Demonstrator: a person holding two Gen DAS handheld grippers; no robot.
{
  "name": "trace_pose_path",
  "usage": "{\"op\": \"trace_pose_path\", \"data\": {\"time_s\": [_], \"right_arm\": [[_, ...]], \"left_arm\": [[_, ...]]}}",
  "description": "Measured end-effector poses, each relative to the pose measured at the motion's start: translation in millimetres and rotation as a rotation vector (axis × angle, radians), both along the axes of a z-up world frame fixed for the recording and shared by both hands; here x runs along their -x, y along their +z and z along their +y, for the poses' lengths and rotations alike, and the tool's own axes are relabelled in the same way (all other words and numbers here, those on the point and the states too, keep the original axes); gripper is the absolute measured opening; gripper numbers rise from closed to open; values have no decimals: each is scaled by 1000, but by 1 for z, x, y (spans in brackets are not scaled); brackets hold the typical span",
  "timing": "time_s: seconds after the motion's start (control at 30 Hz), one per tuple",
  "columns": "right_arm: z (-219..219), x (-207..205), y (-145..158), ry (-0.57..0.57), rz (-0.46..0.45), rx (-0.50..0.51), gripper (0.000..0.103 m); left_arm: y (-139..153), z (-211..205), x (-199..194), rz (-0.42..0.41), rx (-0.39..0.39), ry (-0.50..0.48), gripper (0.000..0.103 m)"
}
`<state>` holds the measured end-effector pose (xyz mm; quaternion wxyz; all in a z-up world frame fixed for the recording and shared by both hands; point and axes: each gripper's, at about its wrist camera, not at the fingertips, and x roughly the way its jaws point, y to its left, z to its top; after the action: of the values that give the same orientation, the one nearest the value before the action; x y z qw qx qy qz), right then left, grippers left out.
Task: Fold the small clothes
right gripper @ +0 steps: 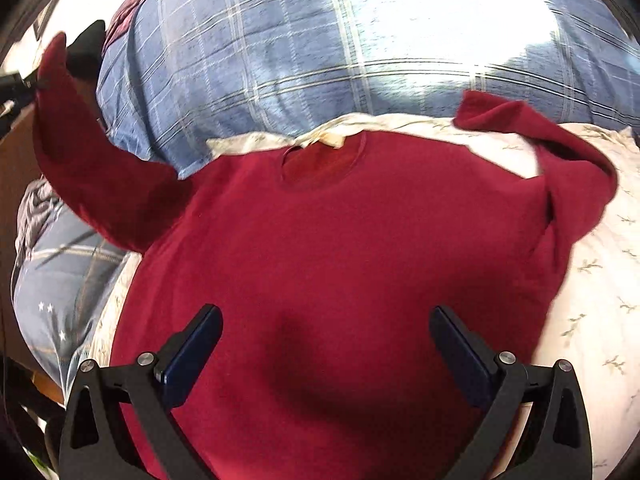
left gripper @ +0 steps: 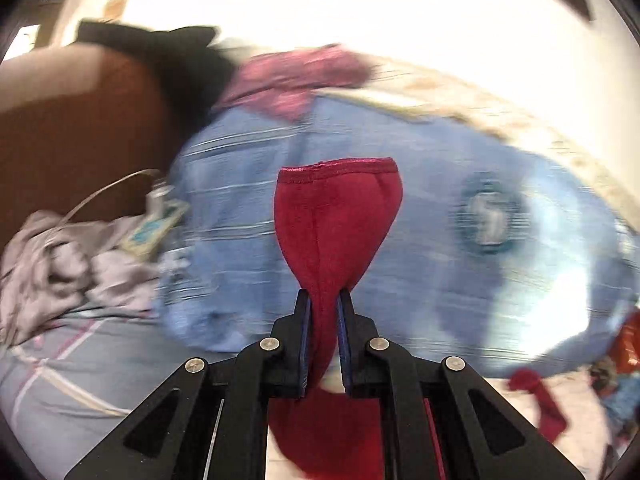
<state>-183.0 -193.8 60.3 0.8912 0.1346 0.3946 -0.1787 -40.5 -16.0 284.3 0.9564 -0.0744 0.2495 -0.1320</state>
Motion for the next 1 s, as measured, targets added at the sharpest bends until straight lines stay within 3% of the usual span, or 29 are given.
{"op": "trace_pose_path", "data": {"time_s": [0.1, 0.2, 0.3, 0.47, 0.5, 0.57, 0.63, 0.73, 0.87, 1.0], "right_arm": [[-16, 11, 12, -53, -20, 22, 103], [-32, 23, 23, -108, -44, 33, 103], [-50, 37, 30, -158, -45, 32, 103], [-67, 57, 34, -211, -33, 47, 103], [-68, 58, 35, -213, -33, 49, 103], [-68, 59, 37, -213, -39, 59, 103], [-70, 57, 39, -210, -44, 62, 103], [-68, 46, 40, -188, -56, 58, 103], [-62, 25, 41, -138, -66, 124, 103], [-69, -10, 45, -148, -56, 160, 103]], "left_arm": [[2, -43, 21, 3, 33, -139, 11], [-24, -98, 33, 51, 22, -273, 11], [-83, -153, 39, 181, 4, -363, 12], [-181, -196, 32, 351, -88, -413, 18], [-198, -193, 29, 420, -92, -426, 22], [-200, -183, 31, 447, -82, -423, 29], [-183, -148, 32, 398, -64, -404, 54], [-153, -94, 43, 310, -75, -317, 72], [-156, -34, 33, 325, -193, -114, 72], [-191, 12, 21, 415, -172, 8, 70]]}}
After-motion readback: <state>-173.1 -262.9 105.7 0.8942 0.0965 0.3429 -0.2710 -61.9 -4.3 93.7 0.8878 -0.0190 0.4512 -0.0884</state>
